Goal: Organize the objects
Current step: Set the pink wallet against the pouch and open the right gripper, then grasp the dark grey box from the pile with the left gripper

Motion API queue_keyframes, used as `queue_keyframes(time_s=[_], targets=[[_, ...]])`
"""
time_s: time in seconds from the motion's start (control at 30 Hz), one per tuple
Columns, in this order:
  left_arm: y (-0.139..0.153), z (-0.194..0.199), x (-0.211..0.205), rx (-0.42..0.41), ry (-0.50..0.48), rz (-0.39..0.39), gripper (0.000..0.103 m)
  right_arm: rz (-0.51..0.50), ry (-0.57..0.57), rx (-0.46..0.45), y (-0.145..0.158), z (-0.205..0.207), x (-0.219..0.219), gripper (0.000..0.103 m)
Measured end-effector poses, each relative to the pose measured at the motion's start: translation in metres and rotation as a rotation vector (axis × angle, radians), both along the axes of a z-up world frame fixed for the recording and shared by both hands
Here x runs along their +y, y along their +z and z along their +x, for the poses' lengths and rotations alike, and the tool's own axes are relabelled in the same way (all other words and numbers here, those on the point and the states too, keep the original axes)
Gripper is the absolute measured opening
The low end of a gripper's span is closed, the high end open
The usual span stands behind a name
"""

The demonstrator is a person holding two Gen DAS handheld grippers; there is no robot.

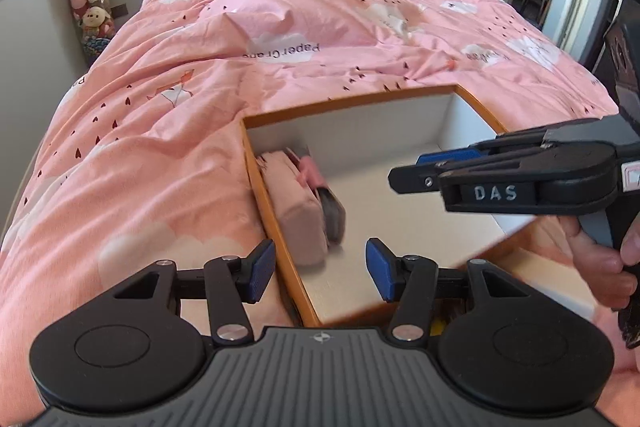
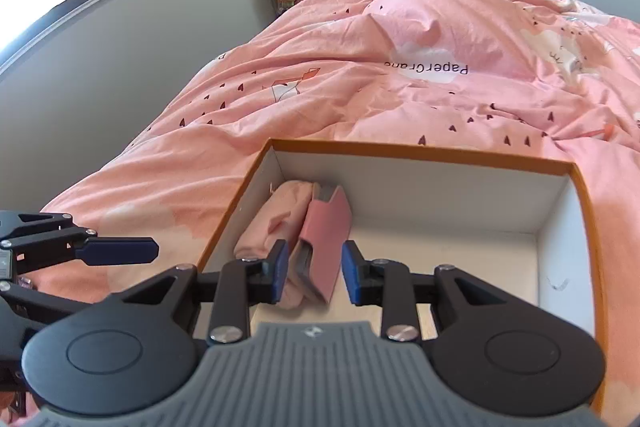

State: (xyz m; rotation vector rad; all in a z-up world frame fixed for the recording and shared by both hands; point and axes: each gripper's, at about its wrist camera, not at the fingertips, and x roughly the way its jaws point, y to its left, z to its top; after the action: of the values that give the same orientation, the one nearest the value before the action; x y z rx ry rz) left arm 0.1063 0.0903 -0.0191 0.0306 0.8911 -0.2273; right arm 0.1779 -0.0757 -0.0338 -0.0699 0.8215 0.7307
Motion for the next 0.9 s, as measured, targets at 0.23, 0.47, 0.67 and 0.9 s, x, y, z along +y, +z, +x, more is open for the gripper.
queue_keyframes(time_s=[0.23,0.47,0.67,0.9], targets=[[-0.02,-0.042,-0.016,0.032,-0.035,0.08,0.067,-0.028,-0.061,0.002,-0.006,-0.049,-0.031,0.033],[-0.053,-0.054,-0.024,0.087,-0.073,0.232,0.07,-0.099,-0.079,0.05,-0.028,-0.082,-0.044,0.035],[-0.071,-0.054,-0.022,0.11,-0.129,0.244,0.073,-0.141,-0.089,0.101,-0.044,-0.085,-0.045,0.043],[-0.081,-0.043,-0.023,0.112,-0.204,0.229,0.077,-0.205,-0.063,0.124,-0.054,-0.081,-0.038,0.05]])
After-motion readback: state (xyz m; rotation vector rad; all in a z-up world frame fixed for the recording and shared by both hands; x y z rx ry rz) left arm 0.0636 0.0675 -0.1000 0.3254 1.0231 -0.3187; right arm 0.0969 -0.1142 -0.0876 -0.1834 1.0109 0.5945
